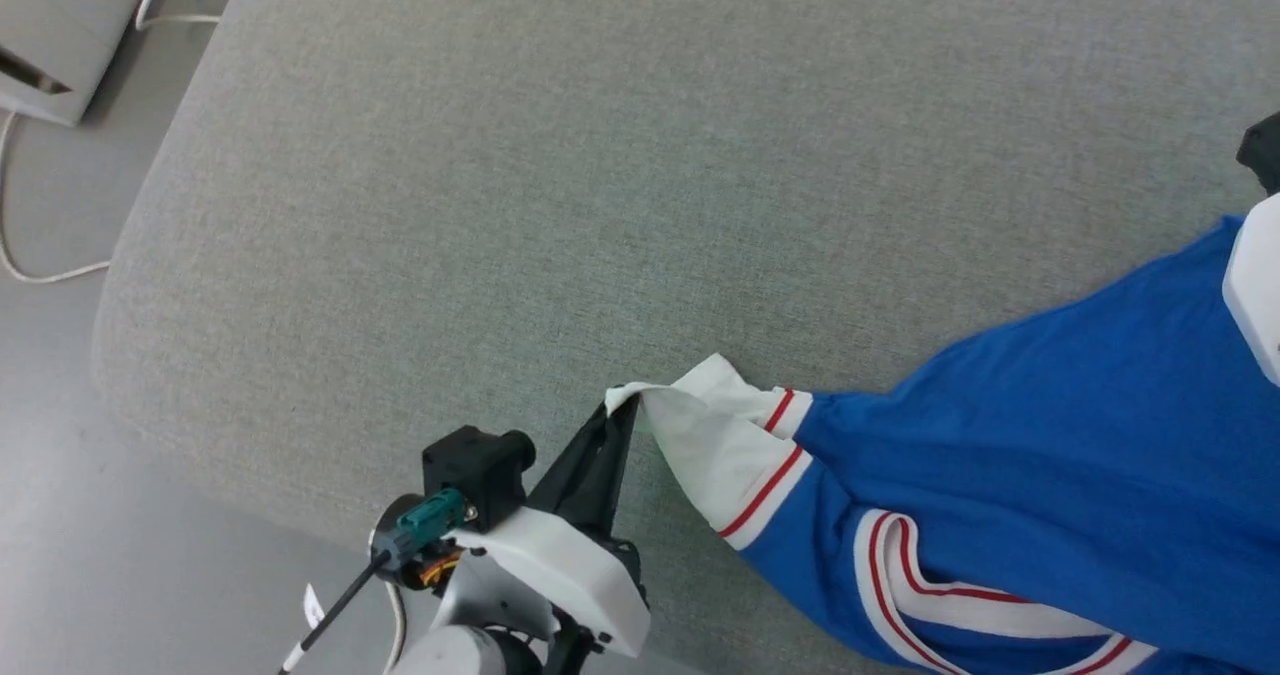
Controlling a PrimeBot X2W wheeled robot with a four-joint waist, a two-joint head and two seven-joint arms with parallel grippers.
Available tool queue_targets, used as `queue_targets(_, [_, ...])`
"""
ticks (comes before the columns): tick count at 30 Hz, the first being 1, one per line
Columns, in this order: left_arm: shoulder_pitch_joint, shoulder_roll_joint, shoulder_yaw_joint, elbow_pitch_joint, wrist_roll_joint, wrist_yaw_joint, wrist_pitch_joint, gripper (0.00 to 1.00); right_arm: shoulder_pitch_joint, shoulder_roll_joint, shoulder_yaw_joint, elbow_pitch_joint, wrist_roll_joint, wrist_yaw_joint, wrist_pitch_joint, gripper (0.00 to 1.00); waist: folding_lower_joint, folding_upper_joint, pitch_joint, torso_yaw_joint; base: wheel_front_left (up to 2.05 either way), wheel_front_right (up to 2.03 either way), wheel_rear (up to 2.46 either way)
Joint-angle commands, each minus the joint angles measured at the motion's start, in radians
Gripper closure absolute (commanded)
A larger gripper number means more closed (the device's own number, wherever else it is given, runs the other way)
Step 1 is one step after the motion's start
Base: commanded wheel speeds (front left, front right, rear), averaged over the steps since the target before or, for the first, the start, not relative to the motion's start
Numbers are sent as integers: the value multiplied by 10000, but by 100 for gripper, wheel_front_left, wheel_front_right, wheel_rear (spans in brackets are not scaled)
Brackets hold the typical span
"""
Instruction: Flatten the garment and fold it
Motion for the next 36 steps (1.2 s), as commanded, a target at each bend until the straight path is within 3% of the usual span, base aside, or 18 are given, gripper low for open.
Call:
queue_targets(1, [-217, 183, 117, 26, 76, 6, -61, 100, 169, 169, 43, 467, -132, -11, -631, 100, 0, 0, -463, -362, 0, 0, 0])
queue_targets(9, [-675, 960, 633, -455, 323, 42, 108, 100, -574, 584, -1121, 771, -503, -11, -3263, 100, 0, 0, -1708, -1325, 0, 0, 0])
queue_targets(14, [-1312, 1561, 1047, -1037, 643, 60, 312, 100, -776, 599, -1581, 202, -518, -11, -4172, 100, 0, 0, -2471, -2033, 0, 0, 0])
queue_targets(28, [-3688, 2731, 2589, -2926, 1127, 152, 732, 100, -1330, 667, -2945, -2657, -386, -11, -4960, 100, 0, 0, -3666, -3478, 0, 0, 0])
queue_targets(36, [-4599, 3095, 3397, -3100, 613, 79, 1107, 100, -1570, 859, -3529, -3698, -752, -11, -4506, 100, 0, 0, -3860, -4102, 0, 0, 0])
